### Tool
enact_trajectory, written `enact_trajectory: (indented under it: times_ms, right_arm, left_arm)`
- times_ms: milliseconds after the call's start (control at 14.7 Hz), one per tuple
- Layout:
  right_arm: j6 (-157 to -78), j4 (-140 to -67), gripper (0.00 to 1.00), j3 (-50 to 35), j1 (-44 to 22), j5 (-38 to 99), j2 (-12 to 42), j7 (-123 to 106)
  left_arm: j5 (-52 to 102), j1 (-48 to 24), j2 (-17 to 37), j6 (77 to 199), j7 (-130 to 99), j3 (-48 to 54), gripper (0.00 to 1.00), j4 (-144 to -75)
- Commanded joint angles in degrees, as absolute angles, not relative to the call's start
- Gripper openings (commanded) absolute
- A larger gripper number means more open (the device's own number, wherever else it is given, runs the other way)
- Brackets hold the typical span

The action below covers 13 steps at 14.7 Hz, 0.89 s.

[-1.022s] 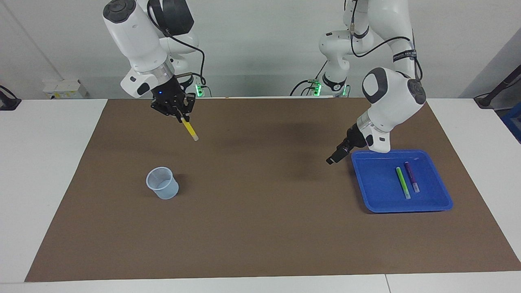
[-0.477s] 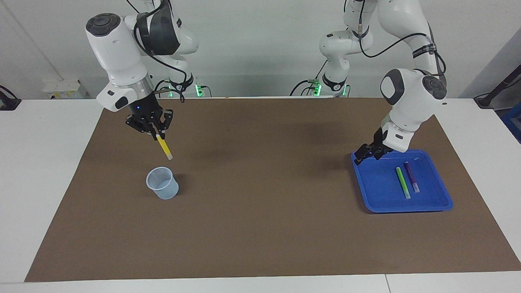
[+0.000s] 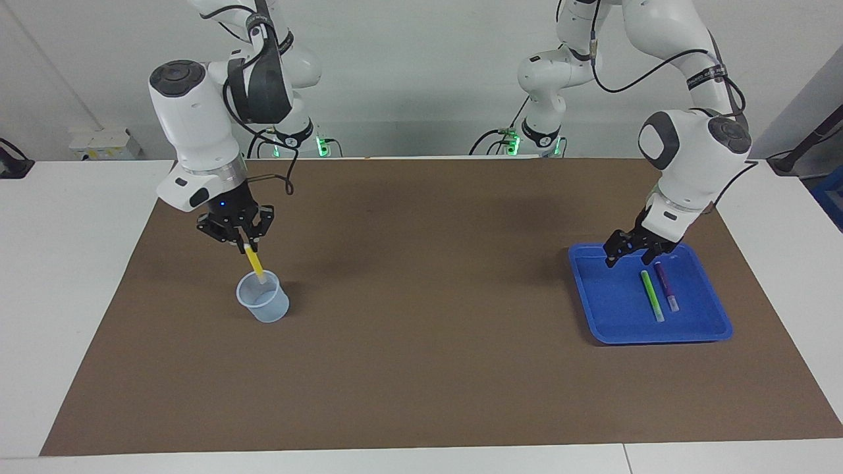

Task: Transfer and insert pens with both arms
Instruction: 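Insert the yellow pen into the cup while the left gripper grasps green pen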

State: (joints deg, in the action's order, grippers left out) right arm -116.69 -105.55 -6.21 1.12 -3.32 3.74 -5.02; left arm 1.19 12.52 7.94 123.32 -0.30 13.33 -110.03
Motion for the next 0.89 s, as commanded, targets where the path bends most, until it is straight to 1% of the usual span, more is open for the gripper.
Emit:
enact_trajectory:
  times_ms: [0,136,409,613,818]
  right_arm:
    - [-118.3,-106.0,0.00,-7.0,2.3,-4.1,4.4,-6.4]
    - [-118.7,-106.3,0.00,-7.1,2.3,-4.1,5.1,-6.3]
    - [-120.6,-109.7,0.00,-7.1,2.1,-4.0,5.2,-5.8]
    - [-120.9,-110.6,0.00,-7.1,3.5,-3.1,5.7,-5.7]
    - [-123.1,-110.7,0.00,-7.1,3.7,-3.1,6.9,-5.8]
  left_arm:
    - [-2.4,15.0,11.9,118.7,0.9,13.8,0.93,-104.2]
    - [-4.1,15.3,14.1,116.6,1.8,13.8,0.92,-101.0]
    - [-5.9,16.0,16.8,118.4,3.9,13.7,0.92,-100.8]
    - [-6.5,18.5,20.2,121.0,7.9,13.7,0.92,-100.5]
    - [-10.0,18.3,20.7,123.3,8.1,13.8,0.90,-100.4]
